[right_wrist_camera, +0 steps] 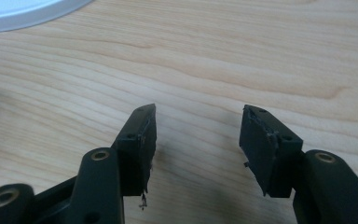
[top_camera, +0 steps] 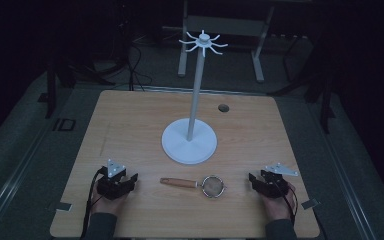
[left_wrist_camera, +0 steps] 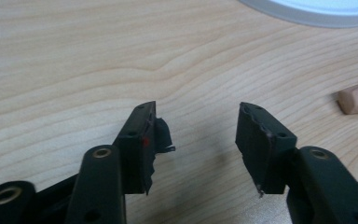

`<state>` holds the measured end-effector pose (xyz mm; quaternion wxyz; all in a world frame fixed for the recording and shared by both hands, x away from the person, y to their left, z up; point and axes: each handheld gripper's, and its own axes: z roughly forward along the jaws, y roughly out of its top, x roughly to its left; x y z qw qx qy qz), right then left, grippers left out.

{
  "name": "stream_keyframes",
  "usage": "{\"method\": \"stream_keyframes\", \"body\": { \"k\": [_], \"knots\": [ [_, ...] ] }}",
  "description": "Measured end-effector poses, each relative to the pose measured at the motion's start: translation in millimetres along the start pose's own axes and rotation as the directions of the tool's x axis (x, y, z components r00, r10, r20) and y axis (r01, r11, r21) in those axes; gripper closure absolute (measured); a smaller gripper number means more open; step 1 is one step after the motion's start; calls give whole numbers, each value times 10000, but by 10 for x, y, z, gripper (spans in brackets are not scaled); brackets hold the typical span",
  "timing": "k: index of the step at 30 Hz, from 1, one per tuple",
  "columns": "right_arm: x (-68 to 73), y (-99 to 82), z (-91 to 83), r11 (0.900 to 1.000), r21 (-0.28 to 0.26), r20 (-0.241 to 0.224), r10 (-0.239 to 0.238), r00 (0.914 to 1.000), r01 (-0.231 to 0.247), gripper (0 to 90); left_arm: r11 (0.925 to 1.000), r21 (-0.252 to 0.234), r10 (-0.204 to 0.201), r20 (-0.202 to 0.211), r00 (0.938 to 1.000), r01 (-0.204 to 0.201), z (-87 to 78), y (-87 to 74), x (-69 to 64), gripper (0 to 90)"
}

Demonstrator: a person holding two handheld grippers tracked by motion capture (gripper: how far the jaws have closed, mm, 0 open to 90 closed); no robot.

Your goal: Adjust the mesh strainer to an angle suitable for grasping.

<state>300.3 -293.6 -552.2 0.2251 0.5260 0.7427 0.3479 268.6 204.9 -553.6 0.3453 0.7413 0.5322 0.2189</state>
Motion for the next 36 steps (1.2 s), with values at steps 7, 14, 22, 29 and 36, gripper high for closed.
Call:
{"method": "stream_keyframes", "body": {
  "k": [7,14,22,29,36],
  "knots": [
    [88,64,-67,9968,-682,-920,-490,9945,428,510,9996,-193,-228,39,9997,229,-62,-14,96,489],
    [226,207,-206,9863,-1318,-1261,-1156,9853,989,558,9995,-245,-184,6,9998,184,-76,-20,96,489],
    [386,374,-251,9716,-1728,-1781,-1922,9651,1616,617,9994,-359,-4,349,9994,17,-82,-10,81,489],
    [590,496,-217,9539,-1636,-2104,-2830,9358,2517,711,9994,-347,35,378,9993,-22,-85,-9,81,492],
    [803,619,-163,9269,-1547,-2510,-3716,8938,3419,687,9996,-283,86,357,9993,-76,-81,-11,75,491]
  ]
}}
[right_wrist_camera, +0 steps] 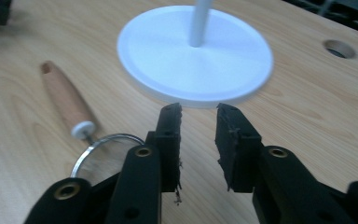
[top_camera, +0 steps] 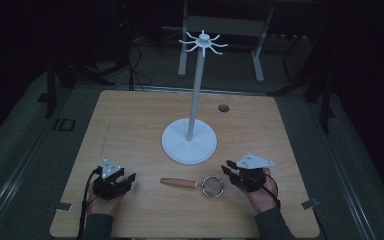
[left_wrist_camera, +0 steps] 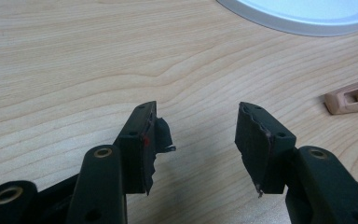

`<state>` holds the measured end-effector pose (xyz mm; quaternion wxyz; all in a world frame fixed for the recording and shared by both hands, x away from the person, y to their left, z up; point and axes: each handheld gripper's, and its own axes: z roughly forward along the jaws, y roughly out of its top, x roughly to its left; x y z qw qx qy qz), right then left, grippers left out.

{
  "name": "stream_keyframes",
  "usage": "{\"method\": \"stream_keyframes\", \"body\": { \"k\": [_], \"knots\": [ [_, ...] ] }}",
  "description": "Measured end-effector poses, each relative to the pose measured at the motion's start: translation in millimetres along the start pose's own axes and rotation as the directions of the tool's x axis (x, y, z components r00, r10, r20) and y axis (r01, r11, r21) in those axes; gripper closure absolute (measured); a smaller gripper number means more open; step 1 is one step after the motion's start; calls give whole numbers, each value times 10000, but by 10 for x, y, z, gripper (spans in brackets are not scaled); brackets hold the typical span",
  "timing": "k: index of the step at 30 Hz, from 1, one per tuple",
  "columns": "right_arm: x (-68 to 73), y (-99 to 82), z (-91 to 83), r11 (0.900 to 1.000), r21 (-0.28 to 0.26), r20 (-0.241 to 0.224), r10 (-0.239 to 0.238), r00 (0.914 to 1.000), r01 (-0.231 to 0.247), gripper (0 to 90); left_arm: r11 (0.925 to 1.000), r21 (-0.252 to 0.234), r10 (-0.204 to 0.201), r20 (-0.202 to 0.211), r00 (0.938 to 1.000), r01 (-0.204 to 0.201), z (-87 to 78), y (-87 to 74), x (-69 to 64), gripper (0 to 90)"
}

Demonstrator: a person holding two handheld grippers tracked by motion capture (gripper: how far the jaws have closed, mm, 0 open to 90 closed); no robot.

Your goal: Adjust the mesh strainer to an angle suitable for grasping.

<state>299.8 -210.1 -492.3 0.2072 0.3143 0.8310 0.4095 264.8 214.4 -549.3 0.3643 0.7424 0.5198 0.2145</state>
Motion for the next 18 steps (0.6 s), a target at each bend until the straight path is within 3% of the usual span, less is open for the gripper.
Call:
{"method": "stream_keyframes", "body": {
  "k": [7,18],
  "knots": [
    [156,142,162,9911,819,-629,-996,9930,1046,629,10000,80,11,6,10000,-11,8,-1,-5,491],
    [332,202,361,9736,1437,-1262,-1600,9790,1776,607,9998,160,73,-22,10000,-72,16,-3,-11,491]
  ]
}}
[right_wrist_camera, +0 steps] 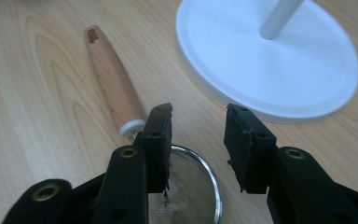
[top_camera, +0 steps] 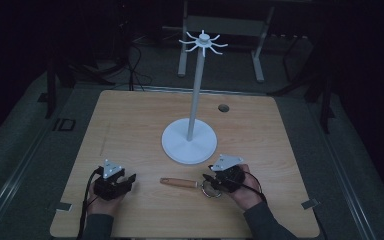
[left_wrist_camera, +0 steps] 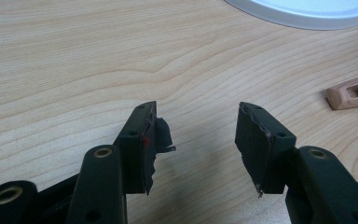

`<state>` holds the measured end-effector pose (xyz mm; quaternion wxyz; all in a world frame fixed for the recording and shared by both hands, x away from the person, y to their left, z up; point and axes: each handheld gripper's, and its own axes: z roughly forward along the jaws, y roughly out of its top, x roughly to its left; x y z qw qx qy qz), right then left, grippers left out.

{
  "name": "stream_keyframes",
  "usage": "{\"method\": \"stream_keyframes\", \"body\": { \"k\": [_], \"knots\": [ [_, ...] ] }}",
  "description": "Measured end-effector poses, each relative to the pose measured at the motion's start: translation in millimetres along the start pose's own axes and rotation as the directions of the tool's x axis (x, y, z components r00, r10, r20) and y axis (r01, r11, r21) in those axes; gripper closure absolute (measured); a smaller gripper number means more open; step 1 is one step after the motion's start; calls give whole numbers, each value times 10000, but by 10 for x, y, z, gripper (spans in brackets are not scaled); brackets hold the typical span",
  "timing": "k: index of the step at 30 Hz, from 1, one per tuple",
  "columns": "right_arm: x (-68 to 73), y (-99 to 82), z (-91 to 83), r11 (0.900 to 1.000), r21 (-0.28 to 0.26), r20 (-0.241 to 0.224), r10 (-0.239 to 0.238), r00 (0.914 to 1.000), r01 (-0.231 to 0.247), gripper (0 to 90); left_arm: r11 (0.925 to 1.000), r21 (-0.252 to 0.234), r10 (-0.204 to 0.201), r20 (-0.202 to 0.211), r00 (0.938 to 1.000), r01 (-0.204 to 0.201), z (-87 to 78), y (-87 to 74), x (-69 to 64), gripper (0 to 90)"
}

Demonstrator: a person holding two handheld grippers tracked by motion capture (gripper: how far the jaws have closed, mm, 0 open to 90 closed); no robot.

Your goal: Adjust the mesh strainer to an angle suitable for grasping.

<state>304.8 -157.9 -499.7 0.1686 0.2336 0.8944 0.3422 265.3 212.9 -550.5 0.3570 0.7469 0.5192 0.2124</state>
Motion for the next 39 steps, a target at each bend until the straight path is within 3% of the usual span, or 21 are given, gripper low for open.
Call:
{"method": "stream_keyframes", "body": {
  "k": [14,28,33,39],
  "knots": [
    [203,107,279,9951,719,-834,-610,9946,671,579,10000,38,-53,10,10000,53,5,-1,3,491],
    [311,223,515,9777,1518,-1656,-1194,9789,1449,592,9999,79,-84,19,10000,84,8,-1,9,491],
    [294,231,542,9713,1809,-1703,-1234,9776,1542,644,9999,80,-122,35,9999,121,5,-1,19,491],
    [176,182,473,9686,2089,-1476,-1048,9835,1346,678,9999,83,-144,45,9999,143,9,-1,18,491]
  ]
}}
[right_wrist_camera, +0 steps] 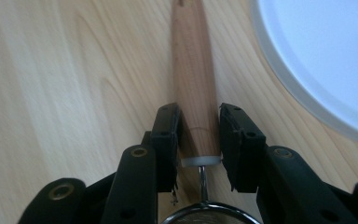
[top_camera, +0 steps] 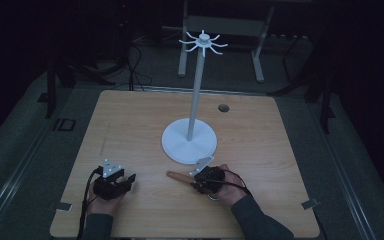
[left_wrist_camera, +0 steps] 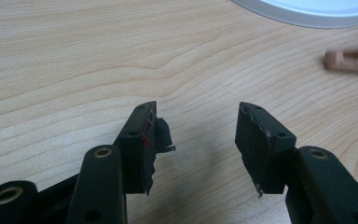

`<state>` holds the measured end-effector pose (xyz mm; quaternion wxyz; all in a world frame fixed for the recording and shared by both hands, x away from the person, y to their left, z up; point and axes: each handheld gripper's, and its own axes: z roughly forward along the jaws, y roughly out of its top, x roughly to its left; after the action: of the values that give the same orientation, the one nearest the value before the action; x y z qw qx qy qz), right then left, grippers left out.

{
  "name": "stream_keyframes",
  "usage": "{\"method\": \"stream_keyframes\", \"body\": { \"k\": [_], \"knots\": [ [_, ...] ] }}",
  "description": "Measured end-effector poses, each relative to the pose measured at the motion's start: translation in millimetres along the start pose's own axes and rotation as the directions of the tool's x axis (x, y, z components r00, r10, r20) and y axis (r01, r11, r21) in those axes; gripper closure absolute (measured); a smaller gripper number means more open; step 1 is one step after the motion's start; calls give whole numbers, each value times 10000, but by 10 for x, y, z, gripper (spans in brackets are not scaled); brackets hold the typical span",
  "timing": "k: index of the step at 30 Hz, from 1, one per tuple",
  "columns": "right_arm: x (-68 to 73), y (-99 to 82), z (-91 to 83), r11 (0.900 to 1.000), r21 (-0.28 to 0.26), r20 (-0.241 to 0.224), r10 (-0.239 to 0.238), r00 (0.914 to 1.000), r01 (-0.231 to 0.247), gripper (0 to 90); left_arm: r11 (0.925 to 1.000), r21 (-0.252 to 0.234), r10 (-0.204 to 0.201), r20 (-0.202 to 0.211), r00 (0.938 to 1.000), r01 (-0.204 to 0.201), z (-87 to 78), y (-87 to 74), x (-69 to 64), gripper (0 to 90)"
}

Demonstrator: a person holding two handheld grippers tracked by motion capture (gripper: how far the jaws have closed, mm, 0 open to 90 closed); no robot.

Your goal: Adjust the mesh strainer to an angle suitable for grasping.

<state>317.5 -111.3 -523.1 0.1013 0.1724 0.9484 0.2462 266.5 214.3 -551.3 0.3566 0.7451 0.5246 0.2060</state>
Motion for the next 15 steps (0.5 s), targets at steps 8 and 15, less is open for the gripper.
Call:
{"method": "stream_keyframes", "body": {
  "k": [8,15],
  "knots": [
    [-223,-213,-133,9961,624,163,611,9980,-620,676,10000,79,2,1,10000,-2,18,1,-5,491],
    [-296,-126,-123,9916,1209,-19,455,9990,-449,611,9999,127,59,40,10000,-59,27,7,-6,491]
  ]
}}
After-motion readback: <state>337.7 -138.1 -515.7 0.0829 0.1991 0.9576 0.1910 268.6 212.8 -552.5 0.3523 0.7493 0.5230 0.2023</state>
